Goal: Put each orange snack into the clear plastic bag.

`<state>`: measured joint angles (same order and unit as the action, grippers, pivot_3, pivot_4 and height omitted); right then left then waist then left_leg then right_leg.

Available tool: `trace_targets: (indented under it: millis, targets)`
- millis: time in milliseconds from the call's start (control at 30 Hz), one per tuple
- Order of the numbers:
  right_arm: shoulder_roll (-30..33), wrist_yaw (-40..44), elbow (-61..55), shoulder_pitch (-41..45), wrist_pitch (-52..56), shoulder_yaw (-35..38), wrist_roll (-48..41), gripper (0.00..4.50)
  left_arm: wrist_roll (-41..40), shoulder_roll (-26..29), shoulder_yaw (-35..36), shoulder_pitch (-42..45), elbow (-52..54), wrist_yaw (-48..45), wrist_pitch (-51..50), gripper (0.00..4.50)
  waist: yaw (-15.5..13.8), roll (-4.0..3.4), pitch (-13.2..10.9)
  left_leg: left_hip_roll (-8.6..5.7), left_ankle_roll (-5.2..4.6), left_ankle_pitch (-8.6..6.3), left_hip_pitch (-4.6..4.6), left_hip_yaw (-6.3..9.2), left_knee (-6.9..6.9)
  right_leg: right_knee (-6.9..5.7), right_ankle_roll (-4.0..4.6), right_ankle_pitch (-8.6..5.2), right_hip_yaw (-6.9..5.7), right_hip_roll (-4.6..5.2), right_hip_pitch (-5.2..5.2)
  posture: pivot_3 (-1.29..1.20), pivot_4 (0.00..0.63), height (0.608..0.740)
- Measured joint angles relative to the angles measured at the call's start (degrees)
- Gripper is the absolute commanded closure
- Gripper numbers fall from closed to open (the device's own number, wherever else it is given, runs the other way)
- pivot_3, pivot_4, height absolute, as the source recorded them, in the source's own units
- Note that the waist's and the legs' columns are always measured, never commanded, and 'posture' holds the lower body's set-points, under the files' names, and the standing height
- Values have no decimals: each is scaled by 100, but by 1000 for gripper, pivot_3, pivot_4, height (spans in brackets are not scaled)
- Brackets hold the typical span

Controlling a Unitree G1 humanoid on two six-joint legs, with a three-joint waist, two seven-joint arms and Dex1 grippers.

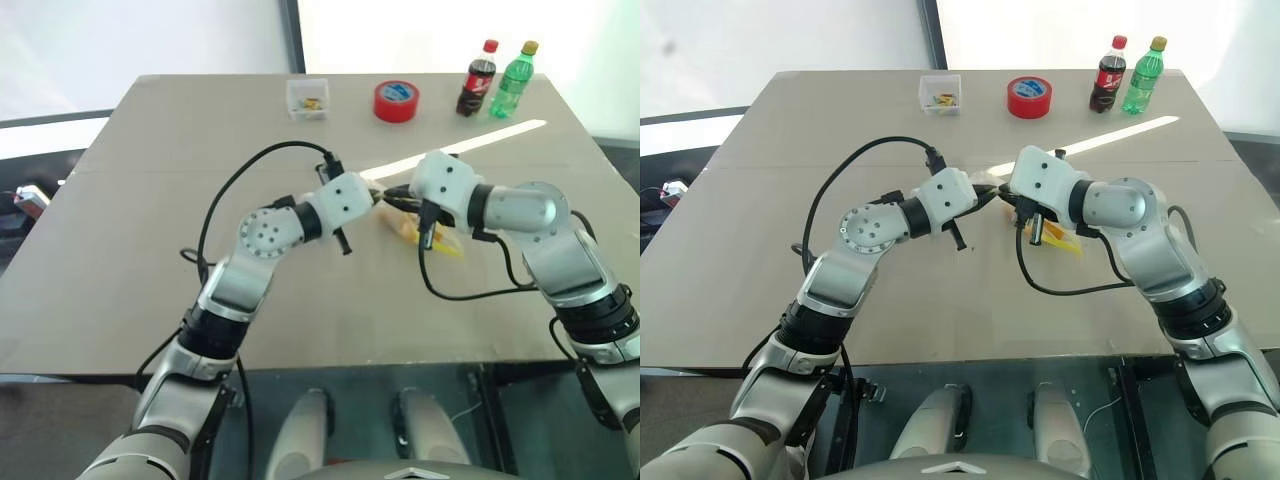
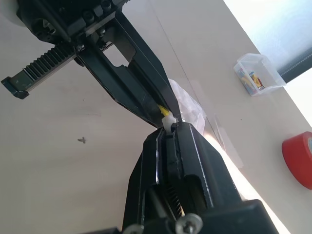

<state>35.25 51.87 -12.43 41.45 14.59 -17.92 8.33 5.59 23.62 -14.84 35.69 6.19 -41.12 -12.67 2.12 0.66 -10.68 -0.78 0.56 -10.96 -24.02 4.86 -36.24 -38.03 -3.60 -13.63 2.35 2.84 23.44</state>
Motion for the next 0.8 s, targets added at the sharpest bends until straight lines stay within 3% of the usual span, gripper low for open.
trace_targets:
  millis: [400,600,800]
  targets:
    - [468,-123,-33,-521,-102,124,-84,4465,93,384,-93,-173,-8,109,-130,4500,-7,0,0,0,0,0,1,-1,-2,-1,0,0,1,1,-1,0,150,740]
    - [1128,-228,25,-935,160,812,-38,4465,189,570,129,-352,-122,266,-409,4500,-10,0,0,0,0,0,1,-1,-1,-1,0,0,1,1,0,0,150,740]
    - [1350,-223,0,-1290,373,936,1,4465,202,474,127,-357,-121,269,-447,4500,-4,0,0,0,0,0,1,-4,-2,-1,0,0,4,1,-1,0,150,740]
